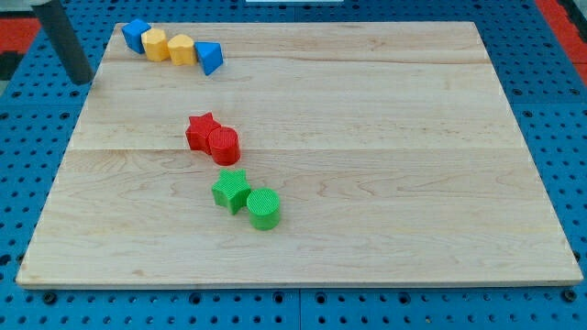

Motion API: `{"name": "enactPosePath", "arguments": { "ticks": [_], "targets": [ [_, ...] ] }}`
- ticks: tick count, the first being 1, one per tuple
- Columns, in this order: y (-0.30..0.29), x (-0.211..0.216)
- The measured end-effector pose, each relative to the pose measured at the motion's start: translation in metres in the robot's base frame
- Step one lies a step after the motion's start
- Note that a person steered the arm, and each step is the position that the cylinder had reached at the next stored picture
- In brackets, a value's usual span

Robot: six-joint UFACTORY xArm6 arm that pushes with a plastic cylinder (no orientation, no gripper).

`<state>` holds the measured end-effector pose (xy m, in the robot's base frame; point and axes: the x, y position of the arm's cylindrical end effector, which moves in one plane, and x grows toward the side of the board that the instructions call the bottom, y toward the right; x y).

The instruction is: Slide the blue cube to the right of the blue triangle

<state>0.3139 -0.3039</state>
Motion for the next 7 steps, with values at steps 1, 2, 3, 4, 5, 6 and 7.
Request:
{"name": "enactPosePath", "arguments": {
  "ticks": [1, 2, 3, 4, 5, 6, 7],
  "targets": [
    [0.001, -0.038],
    [0.001, -0.082],
    [0.020, -0.090],
    [0.057, -0.089],
    [0.103, -0.089],
    [0.132, -0.089],
    [0.124, -0.089]
  ]
}}
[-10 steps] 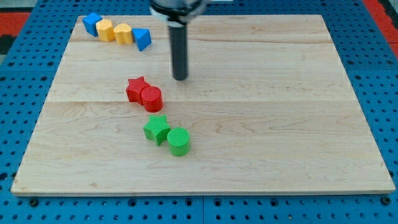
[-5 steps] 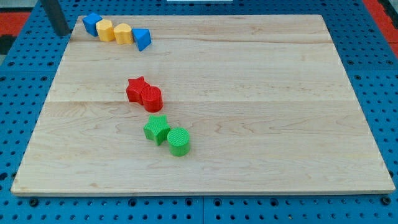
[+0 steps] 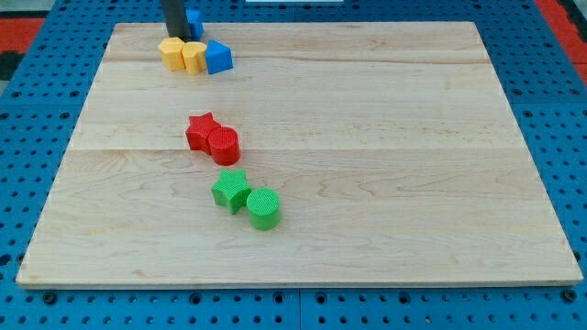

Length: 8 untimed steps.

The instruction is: Slide the blue cube to the right of the blue triangle

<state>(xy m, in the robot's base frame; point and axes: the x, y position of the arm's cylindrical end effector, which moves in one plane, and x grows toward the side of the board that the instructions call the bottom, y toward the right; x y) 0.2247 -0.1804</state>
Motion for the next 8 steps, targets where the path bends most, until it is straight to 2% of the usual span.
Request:
{"name": "enactPosePath", "arguments": {
  "ticks": [2, 3, 4, 5, 6, 7, 8],
  "targets": [
    [-0.055, -0.009],
    [-0.055, -0.034],
    [-0.055, -0.034],
    [0.023, -0.033],
    [0.136, -0.011],
    [0.190, 0.034],
    [0.275, 0.027]
  ]
}}
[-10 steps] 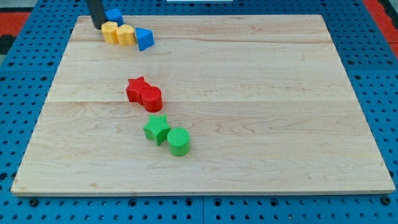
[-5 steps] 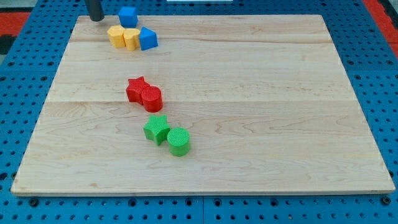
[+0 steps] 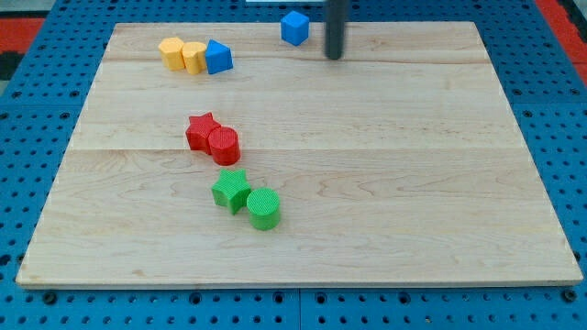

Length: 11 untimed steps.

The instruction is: Slide the blue cube to the right of the blue triangle

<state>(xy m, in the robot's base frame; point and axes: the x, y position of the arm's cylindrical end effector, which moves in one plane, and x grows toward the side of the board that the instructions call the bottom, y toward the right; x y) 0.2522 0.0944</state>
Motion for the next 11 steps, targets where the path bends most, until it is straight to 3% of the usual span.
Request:
{"name": "enactPosePath", "arguments": {
  "ticks": [1, 2, 4, 6, 8, 9, 10, 11],
  "targets": [
    [0.022, -0.058],
    [0.018, -0.061],
    [-0.141, -0.060],
    [-0.109, 0.056],
    [-0.243, 0.094],
    [-0.352, 0.087],
    [-0.398, 0.038],
    [-0.352, -0.061]
  ]
}}
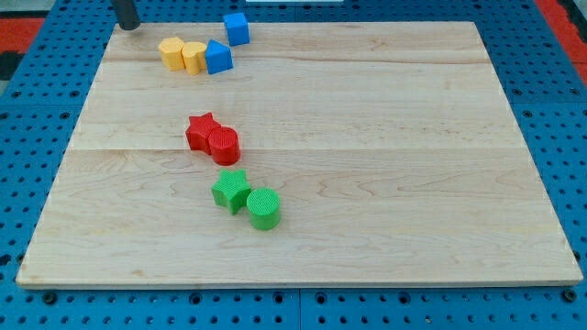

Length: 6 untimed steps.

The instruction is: Slide the blue cube to the right of the blue triangle

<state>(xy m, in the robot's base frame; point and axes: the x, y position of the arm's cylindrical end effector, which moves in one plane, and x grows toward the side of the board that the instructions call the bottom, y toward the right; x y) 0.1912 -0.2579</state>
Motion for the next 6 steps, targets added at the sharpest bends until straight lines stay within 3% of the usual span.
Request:
{"name": "enactPosePath", "arguments": {
  "ticks": [1, 2, 3, 4, 6],
  "targets": [
    [0.000, 0.000],
    [0.046, 0.000],
    [0.150, 0.001],
    [0.239, 0.029],
    [0.272, 0.103]
  ]
}}
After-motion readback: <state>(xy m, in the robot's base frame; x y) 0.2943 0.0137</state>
